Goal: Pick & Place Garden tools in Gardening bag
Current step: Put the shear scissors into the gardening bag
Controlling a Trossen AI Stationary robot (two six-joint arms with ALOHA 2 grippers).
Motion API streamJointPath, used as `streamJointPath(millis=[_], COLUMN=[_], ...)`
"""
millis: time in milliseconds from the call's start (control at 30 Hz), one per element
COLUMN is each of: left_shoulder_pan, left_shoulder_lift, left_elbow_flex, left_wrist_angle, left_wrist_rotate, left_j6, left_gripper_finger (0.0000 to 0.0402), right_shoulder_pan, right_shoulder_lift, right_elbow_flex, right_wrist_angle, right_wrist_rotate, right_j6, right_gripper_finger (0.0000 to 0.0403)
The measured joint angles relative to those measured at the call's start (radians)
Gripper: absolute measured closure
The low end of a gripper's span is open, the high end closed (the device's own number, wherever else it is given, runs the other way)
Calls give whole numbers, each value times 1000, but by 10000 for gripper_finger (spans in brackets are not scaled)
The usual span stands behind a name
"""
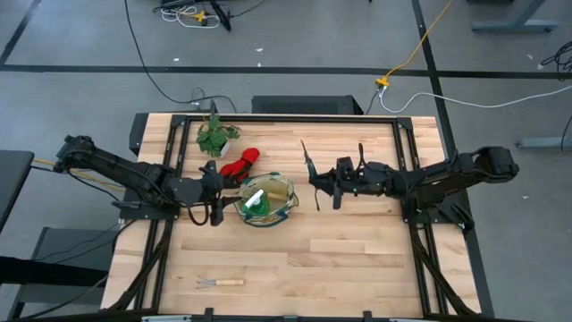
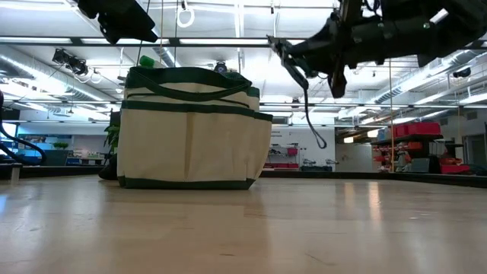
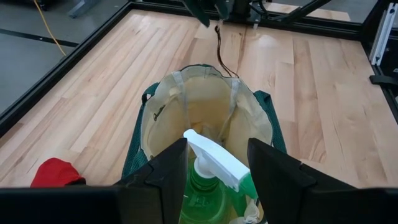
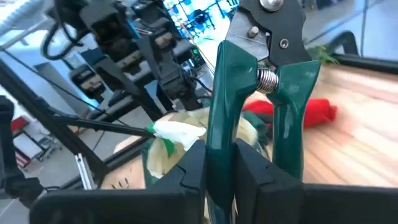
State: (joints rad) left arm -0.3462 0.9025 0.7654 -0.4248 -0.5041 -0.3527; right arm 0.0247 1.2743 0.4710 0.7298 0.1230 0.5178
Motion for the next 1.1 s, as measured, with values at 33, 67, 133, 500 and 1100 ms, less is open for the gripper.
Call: streamJointPath(millis=[33,67,133,500,1100], left_shoulder_pan=[0,0,0,0,0], left_shoulder_lift=[0,0,0,0,0], left_elbow_flex=[0,0,0,0,0], left_wrist_angle=[0,0,2,7,8], left_wrist_rotate=[0,0,0,0,11], left_j6=[0,-1,-1,-1,-1], left_gripper_finger=[228,228,228,228,228], right_shoulder_pan=[6,11,23,49,49], right_shoulder_lift=[0,0,0,102,245], right_elbow_flex=[10,20,45,238,652], right_wrist_angle=[0,1,-7,-153,-424], right_wrist_rotate=[0,0,1,39,-53], right_j6=[-10,-23,-50,-135,-334], right_gripper_finger=[358,358,358,358,358])
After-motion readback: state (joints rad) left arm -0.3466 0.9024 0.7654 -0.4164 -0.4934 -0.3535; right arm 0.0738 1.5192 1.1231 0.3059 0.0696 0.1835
